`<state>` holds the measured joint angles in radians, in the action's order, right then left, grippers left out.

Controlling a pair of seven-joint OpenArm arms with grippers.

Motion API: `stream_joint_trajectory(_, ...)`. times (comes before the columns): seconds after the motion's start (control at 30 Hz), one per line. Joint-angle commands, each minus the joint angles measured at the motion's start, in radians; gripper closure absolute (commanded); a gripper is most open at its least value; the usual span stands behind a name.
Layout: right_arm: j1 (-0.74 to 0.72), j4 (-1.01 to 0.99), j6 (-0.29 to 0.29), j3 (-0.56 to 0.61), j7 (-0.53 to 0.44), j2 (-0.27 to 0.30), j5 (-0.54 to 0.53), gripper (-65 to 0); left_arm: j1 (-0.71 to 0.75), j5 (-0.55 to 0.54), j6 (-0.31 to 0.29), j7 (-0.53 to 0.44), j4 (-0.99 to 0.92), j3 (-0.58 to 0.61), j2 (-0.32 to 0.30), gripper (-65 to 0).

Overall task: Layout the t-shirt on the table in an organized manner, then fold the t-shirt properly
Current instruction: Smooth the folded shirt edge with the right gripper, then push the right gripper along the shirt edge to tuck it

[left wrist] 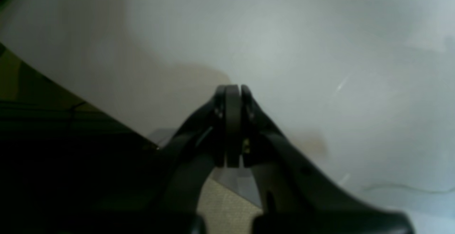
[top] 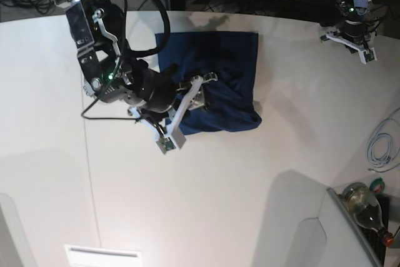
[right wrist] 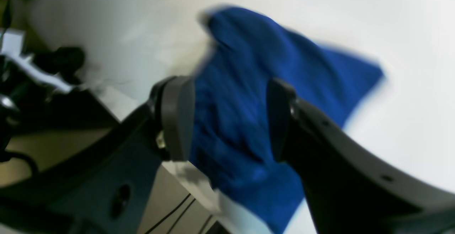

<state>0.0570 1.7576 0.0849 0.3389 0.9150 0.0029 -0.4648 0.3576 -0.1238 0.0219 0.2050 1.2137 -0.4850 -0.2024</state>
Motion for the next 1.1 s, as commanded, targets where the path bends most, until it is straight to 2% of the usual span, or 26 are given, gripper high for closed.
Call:
stream_joint_trajectory(0.0, -0.01, 0.006, -0.012, -0.016, -0.02, -0.013, -0.018, -35.0, 0.004, 0.002, -0.003, 0.003, 0.01, -0.004, -0.012, 0.0)
stream_joint_trajectory(0.13, -0.021, -0.077, -0.021, -0.03, -0.02, 0.016, -0.019, -36.9, -0.004, 0.003, -0.003, 0.003, 0.012, -0.002, -0.009, 0.0)
stream_joint_trajectory(0.27, -0.032, -0.135, -0.021, -0.028, -0.024, 0.018, -0.019, -36.9, -0.007, 0.003, -0.003, 0.003, 0.012, 0.004, -0.009, 0.0)
stream_joint_trajectory(0.4, -0.024, -0.178, -0.021, -0.027, -0.089, 0.019, -0.019, -36.9, -0.007, 0.003, -0.003, 0.003, 0.012, 0.006, -0.01, 0.0)
stream_joint_trajectory(0.5, -0.01, -0.175, -0.021, -0.024, -0.08, 0.019, -0.019, -36.9, -0.005, 0.003, -0.003, 0.003, 0.012, 0.002, -0.01, 0.0)
stream_joint_trajectory(0.67, -0.01, -0.184, -0.027, 0.061, -0.089, 0.018, -0.019, -36.9, -0.004, 0.003, -0.003, 0.003, 0.012, -0.001, -0.012, 0.0)
stream_joint_trajectory(0.83, -0.01, -0.189, -0.027, 0.079, -0.089, 0.016, -0.019, -36.2, -0.002, 0.003, -0.003, 0.003, 0.012, -0.002, -0.012, 0.0)
stream_joint_trajectory(0.9, -0.01, -0.189, -0.027, 0.078, -0.089, 0.016, -0.019, -29.7, -0.001, 0.003, -0.003, 0.003, 0.012, -0.002, -0.012, 0.0)
stream_joint_trajectory(1.03, -0.01, -0.189, -0.029, 0.071, -0.089, 0.016, -0.019, -10.1, -0.001, 0.003, -0.003, 0.003, 0.012, -0.002, -0.012, 0.0)
stream_joint_trajectory(1.07, -0.01, -0.19, -0.029, 0.071, -0.09, 0.016, -0.019, -8.1, -0.001, 0.003, -0.003, 0.003, 0.012, -0.002, -0.012, 0.0)
